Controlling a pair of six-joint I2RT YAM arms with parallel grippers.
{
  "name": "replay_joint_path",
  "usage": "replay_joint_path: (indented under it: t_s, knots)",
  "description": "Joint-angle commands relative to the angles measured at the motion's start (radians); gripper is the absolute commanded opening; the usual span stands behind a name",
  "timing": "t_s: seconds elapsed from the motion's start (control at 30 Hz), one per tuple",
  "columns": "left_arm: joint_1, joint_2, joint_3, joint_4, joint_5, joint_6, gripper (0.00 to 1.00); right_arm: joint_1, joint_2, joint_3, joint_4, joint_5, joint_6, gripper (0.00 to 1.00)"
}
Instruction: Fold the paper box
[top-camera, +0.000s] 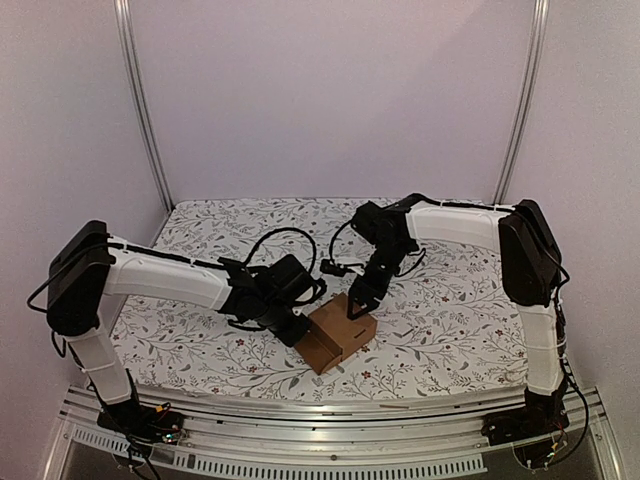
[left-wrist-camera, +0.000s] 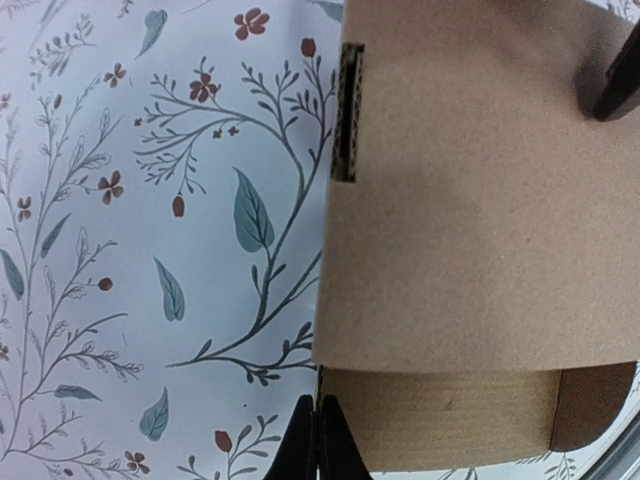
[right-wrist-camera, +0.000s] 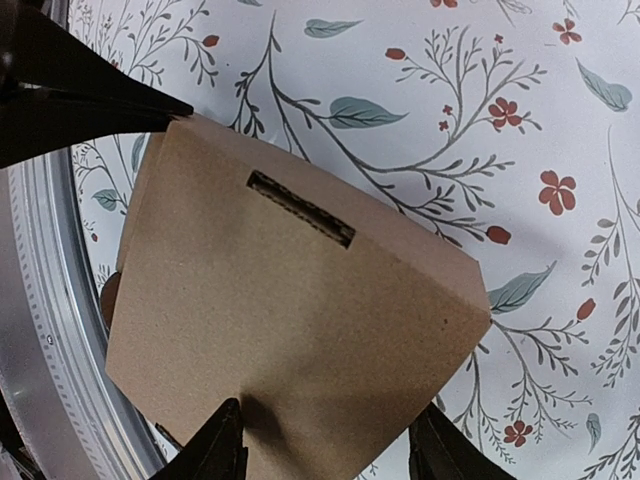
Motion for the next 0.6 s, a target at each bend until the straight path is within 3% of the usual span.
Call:
replay_joint_path:
  t_s: [0.0,0.3,0.4,0.47,0.57]
  knots:
    - [0.011,0.027,0.045,0.001,0.022,-0.007,0.00,0.031,0.046,-0.030,-0.008,0.003,-0.010,0.54]
    - [0.024,0.015,0.001,0.039,0.026,-0.009,0.00,0.020,0.034,-0.032,-0.023,-0.022,-0.022,0.55]
    - [0.030,0.023,0.010,0.045,0.038,-0.003,0.00,0.020,0.003,-0.040,-0.021,-0.024,-0.047,0.63]
    - [0.033,0.031,0.018,0.043,0.045,-0.001,0.00,0.015,-0.018,-0.038,-0.019,0.019,-0.059,0.74]
    - [0.035,0.040,0.020,0.046,0.057,0.002,0.00,-0.015,-0.050,-0.032,-0.019,0.042,-0.074,0.78]
